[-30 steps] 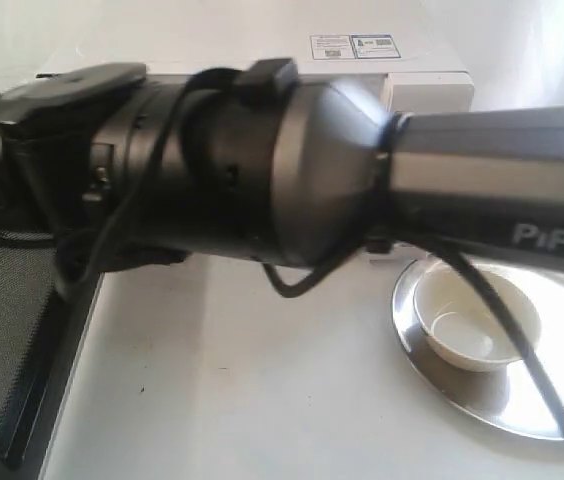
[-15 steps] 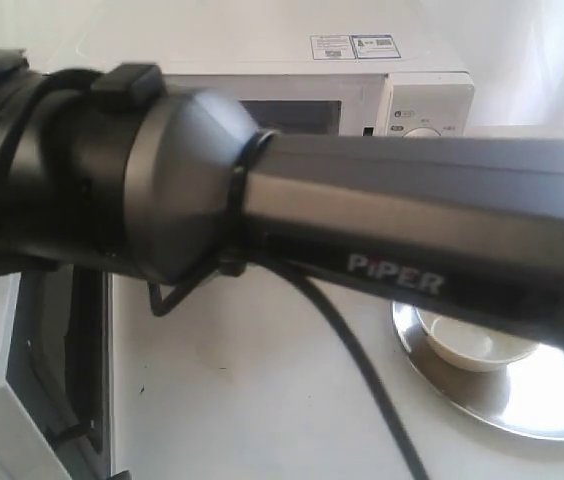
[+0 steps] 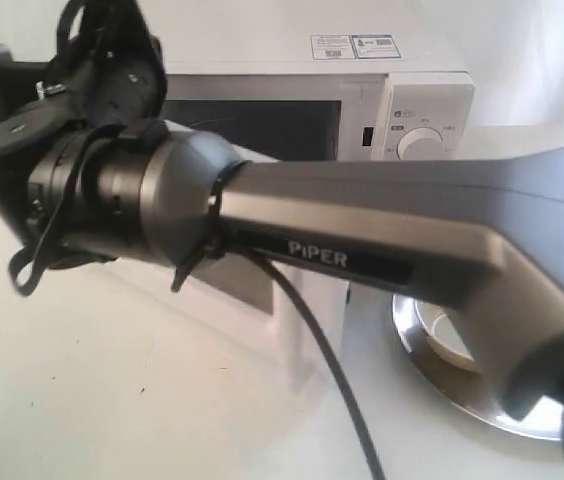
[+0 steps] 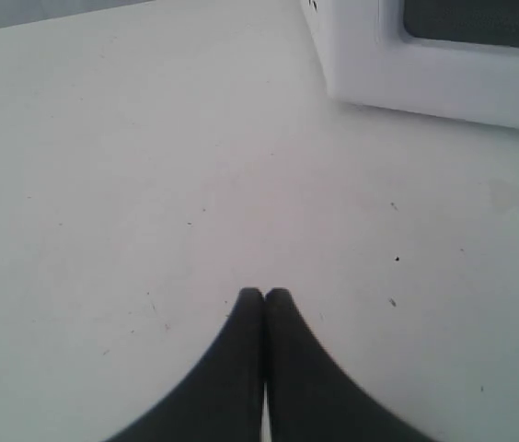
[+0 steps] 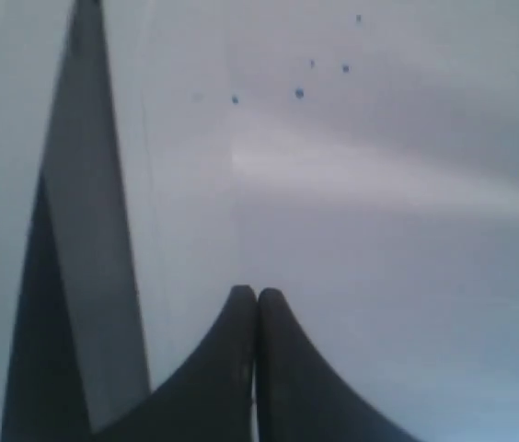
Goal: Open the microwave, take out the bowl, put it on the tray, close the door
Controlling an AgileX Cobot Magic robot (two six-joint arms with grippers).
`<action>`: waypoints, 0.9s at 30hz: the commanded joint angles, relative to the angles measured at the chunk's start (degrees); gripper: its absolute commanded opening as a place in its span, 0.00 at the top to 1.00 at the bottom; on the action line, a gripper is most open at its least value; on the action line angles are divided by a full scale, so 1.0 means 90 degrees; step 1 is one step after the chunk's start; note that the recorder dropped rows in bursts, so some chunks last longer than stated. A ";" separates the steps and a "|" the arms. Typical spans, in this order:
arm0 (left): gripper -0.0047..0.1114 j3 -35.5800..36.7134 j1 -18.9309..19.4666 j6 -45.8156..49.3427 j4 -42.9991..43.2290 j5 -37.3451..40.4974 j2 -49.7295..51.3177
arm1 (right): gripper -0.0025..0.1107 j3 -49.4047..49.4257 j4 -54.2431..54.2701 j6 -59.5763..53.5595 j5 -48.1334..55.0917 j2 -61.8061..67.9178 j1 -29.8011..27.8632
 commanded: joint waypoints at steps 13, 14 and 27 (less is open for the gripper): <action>0.96 -0.0015 -0.0027 -0.0022 -0.0044 0.0004 -0.0013 | 0.98 -0.0004 0.0873 0.0093 0.0135 -0.0131 -0.2208; 0.96 -0.0015 -0.0027 -0.0022 -0.0044 0.0004 -0.0013 | 0.98 -0.0004 0.1079 0.0093 0.0124 -0.0180 -0.2354; 0.96 -0.0015 -0.0027 -0.0022 -0.0044 0.0004 -0.0013 | 0.98 0.1215 0.2869 0.0221 -0.1543 -0.2024 -0.2718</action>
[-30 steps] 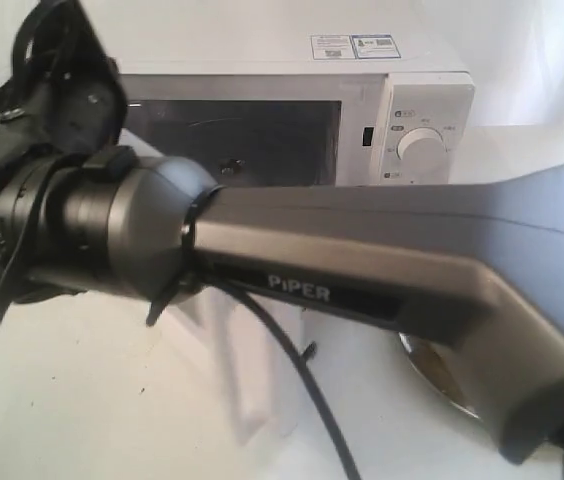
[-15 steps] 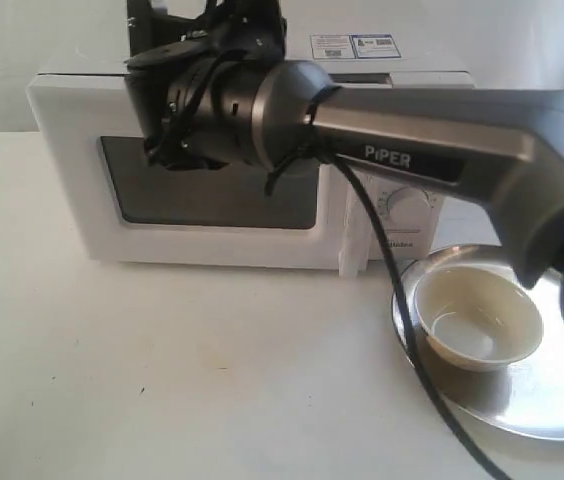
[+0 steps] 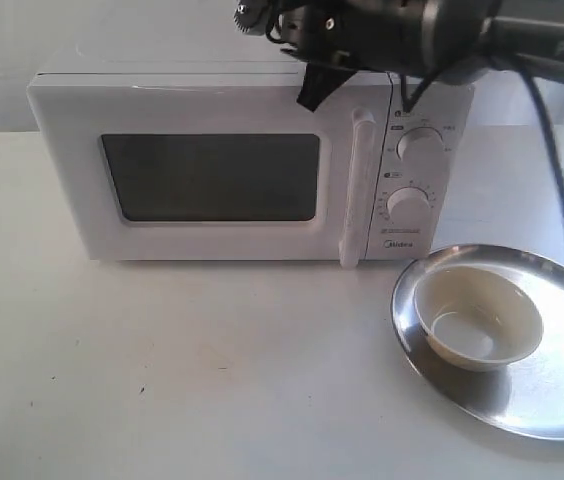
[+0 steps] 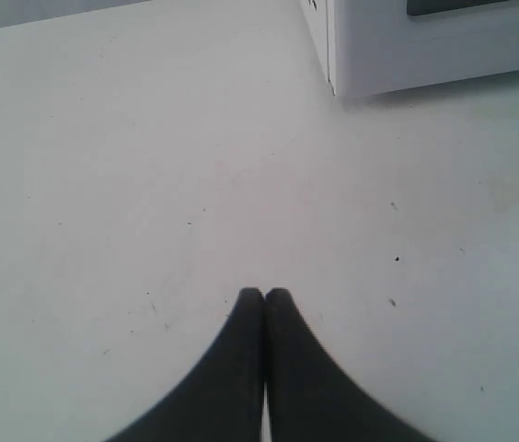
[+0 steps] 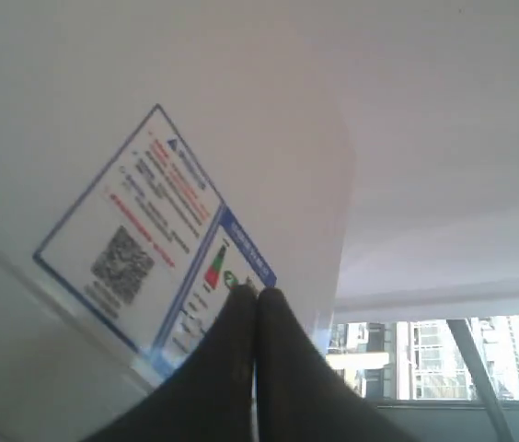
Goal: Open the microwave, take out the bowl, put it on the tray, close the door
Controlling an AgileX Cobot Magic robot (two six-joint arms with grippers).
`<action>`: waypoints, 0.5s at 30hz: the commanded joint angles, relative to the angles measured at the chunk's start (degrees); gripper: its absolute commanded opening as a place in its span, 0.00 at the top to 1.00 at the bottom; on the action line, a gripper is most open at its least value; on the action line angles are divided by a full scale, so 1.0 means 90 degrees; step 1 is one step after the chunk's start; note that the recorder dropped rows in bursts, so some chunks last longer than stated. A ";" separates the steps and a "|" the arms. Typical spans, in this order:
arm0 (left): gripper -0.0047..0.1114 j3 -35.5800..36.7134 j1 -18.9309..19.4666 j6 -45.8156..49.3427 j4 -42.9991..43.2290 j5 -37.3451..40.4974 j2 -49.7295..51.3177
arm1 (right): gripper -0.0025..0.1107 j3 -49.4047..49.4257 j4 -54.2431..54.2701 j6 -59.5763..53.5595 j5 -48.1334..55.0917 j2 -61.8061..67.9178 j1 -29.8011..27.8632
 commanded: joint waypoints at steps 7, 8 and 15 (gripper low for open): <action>0.96 -0.0015 -0.0027 -0.0022 -0.0044 0.0004 -0.0013 | 0.98 0.2966 0.2354 0.0318 -0.0978 -0.3285 0.0009; 0.96 -0.0015 -0.0027 -0.0022 -0.0044 0.0004 -0.0013 | 0.98 0.3438 0.2628 0.0308 -0.1115 -0.3691 0.0009; 0.96 -0.0015 -0.0027 -0.0022 -0.0047 -0.0007 -0.0013 | 0.98 0.5459 0.4399 0.0358 -0.1881 -0.5483 0.0009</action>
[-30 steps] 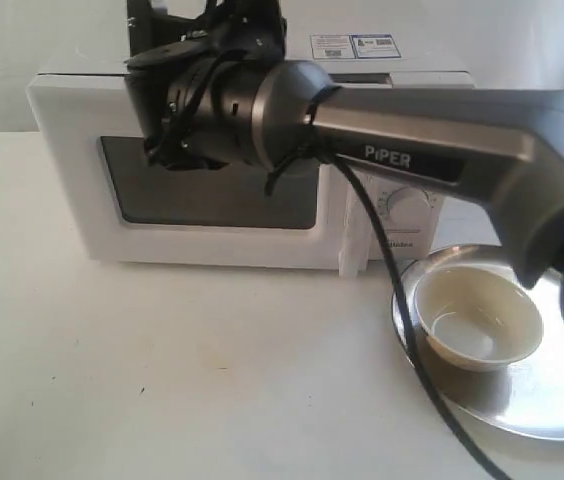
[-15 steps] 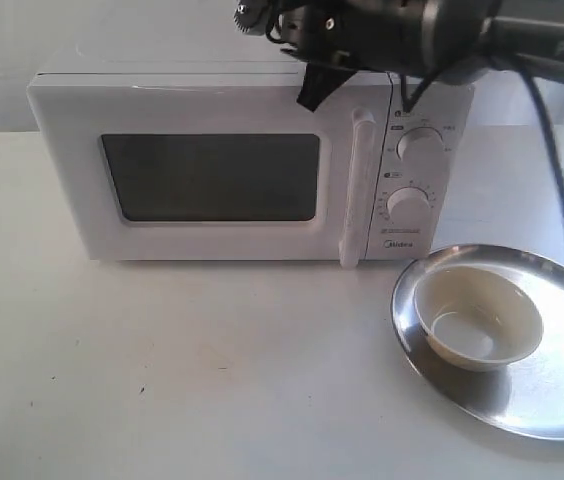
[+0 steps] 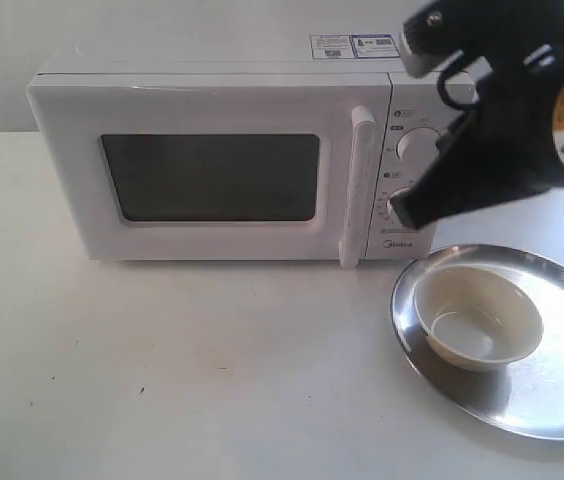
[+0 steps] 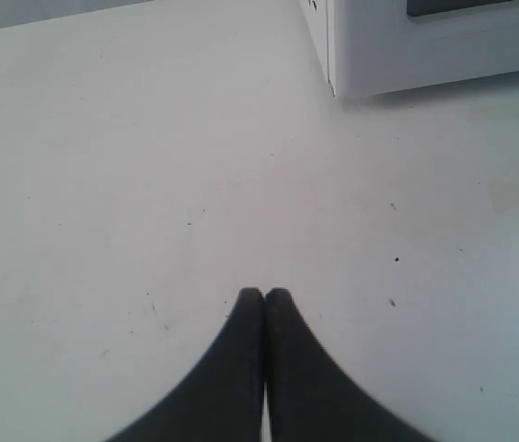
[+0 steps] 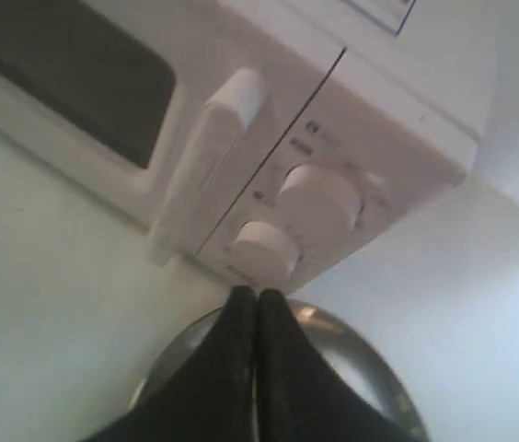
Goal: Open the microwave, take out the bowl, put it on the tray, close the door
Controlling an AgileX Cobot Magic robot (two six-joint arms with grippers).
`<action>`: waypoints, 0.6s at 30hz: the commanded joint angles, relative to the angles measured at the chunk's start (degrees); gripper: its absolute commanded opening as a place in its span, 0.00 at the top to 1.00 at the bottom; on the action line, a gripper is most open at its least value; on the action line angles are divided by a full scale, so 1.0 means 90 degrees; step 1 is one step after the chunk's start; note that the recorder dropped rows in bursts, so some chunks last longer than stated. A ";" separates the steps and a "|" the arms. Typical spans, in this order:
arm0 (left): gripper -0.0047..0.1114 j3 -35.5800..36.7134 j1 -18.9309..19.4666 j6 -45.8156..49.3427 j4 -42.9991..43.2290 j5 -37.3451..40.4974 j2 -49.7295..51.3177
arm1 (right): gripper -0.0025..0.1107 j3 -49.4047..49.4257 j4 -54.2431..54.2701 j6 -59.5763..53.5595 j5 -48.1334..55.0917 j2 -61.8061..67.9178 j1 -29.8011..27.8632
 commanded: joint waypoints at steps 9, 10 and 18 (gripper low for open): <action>0.96 -0.0015 -0.0027 -0.0022 -0.0047 -0.0007 -0.0013 | 0.98 0.1275 0.1443 0.0042 0.0219 -0.1486 0.0009; 0.96 -0.0015 -0.0027 -0.0022 -0.0047 -0.0007 -0.0013 | 0.98 0.1275 0.1443 0.0042 0.0217 -0.1517 0.0009; 0.96 -0.0015 -0.0027 -0.0022 -0.0047 -0.0007 -0.0013 | 0.98 0.1275 0.1443 0.0042 0.0192 -0.1561 0.0009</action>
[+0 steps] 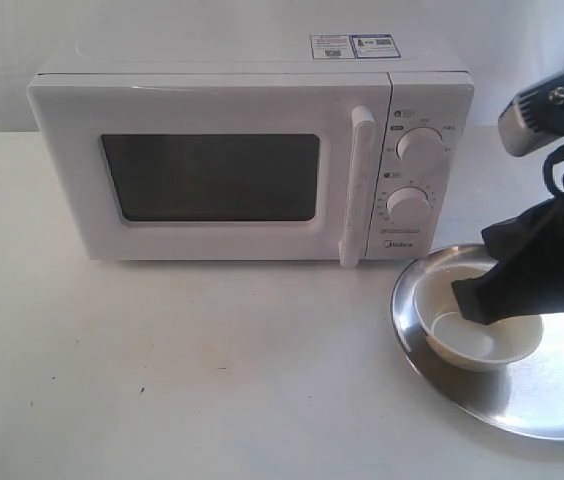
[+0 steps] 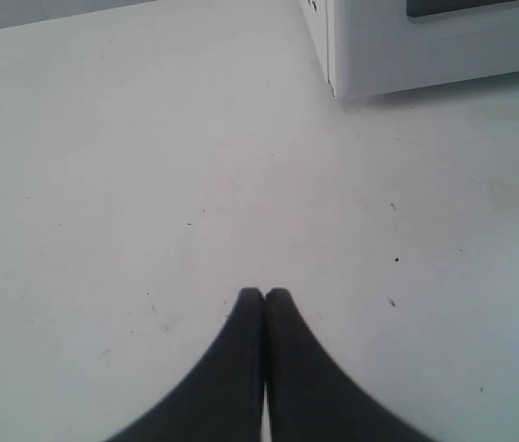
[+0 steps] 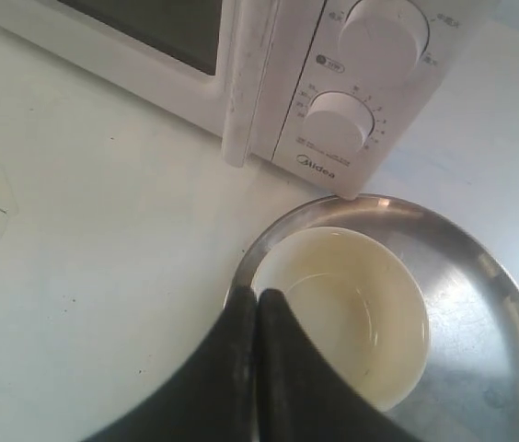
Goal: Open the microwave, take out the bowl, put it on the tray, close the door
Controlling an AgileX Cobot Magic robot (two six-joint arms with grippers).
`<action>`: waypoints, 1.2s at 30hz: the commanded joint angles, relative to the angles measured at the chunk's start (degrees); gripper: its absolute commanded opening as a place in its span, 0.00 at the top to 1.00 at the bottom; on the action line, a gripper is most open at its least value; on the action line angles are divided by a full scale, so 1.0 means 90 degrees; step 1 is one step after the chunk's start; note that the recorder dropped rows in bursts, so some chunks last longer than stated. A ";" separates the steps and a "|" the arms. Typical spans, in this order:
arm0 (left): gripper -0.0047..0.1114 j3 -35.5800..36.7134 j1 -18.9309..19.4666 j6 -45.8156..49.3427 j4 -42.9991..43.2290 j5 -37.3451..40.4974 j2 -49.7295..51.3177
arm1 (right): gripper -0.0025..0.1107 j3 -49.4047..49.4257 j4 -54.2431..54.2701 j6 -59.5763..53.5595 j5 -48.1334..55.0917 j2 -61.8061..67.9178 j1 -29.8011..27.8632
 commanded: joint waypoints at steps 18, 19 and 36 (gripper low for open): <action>0.96 -0.0015 -0.0027 -0.0022 -0.0047 -0.0007 -0.0013 | 0.98 0.0025 0.0038 0.0018 -0.0032 -0.0958 -0.0006; 0.96 -0.0015 -0.0027 -0.0022 -0.0047 -0.0007 -0.0013 | 0.98 0.0025 0.0038 0.0018 -0.0032 -0.1132 -0.0021; 0.96 -0.0015 -0.0027 -0.0022 -0.0047 -0.0007 -0.0013 | 0.98 0.1077 0.1132 0.0994 -0.1084 -0.3657 -0.3042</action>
